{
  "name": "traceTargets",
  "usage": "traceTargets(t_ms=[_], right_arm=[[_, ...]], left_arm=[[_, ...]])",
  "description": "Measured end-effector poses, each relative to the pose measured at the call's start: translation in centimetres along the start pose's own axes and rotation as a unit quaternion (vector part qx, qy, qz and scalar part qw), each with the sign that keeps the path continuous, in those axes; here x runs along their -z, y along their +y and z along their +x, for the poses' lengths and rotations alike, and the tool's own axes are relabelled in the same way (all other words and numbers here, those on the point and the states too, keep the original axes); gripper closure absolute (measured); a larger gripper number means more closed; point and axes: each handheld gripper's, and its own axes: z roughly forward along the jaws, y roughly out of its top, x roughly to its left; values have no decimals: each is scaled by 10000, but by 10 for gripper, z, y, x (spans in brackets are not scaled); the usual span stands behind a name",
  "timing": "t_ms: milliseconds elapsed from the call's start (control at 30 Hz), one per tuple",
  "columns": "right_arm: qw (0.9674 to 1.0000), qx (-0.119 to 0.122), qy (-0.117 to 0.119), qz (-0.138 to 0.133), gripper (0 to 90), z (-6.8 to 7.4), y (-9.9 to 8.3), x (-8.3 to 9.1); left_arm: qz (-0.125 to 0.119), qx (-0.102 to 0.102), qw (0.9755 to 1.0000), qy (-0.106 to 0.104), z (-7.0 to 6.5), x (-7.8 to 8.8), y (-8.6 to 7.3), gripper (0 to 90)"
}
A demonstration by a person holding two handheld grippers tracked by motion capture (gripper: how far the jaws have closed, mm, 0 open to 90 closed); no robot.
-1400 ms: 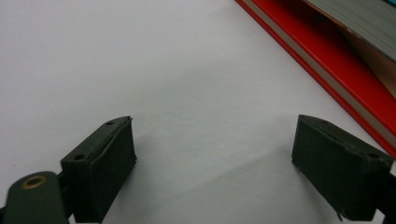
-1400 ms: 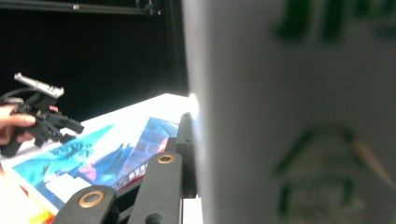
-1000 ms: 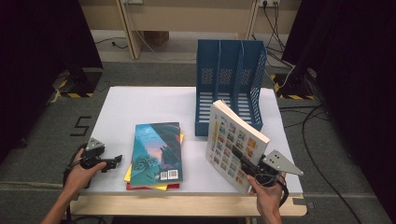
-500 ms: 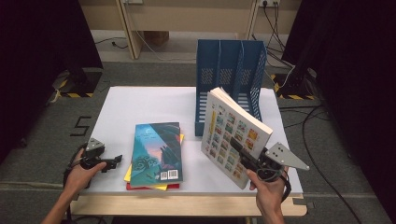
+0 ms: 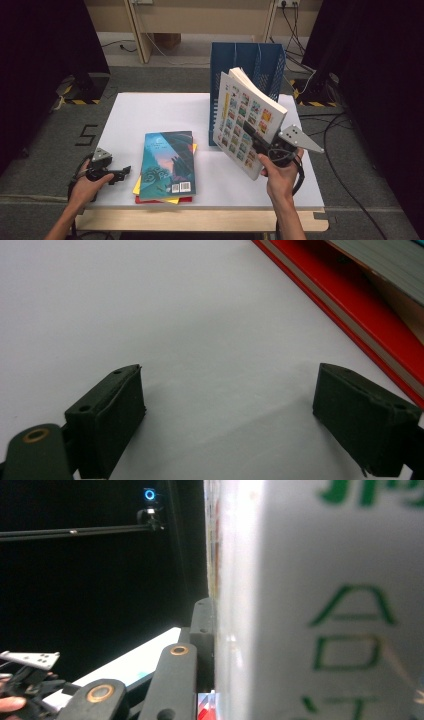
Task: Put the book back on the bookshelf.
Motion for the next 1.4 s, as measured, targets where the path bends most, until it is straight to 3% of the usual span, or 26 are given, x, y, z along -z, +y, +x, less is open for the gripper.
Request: traceTargets(t_ms=[333, 467, 933, 1233, 1400], right_arm=[[9999, -1, -64, -147, 740, -5, 22, -30], [9997, -29, -122, -226, 740, -8, 31, -50], [9984, -103, -546, -120, 740, -21, 33, -96], [9961, -66, -872, -89, 740, -33, 30, -122], [9942, 76, -1074, -32, 740, -37, 25, -136]], left_arm=[[-1, 2, 10000, 0, 0, 0, 0, 122], [-3, 2, 10000, 2, 0, 0, 0, 122], [-2, 3, 10000, -4, 0, 0, 0, 122], [5, 1, 10000, -6, 0, 0, 0, 122], [5, 0, 10000, -5, 0, 0, 0, 122]])
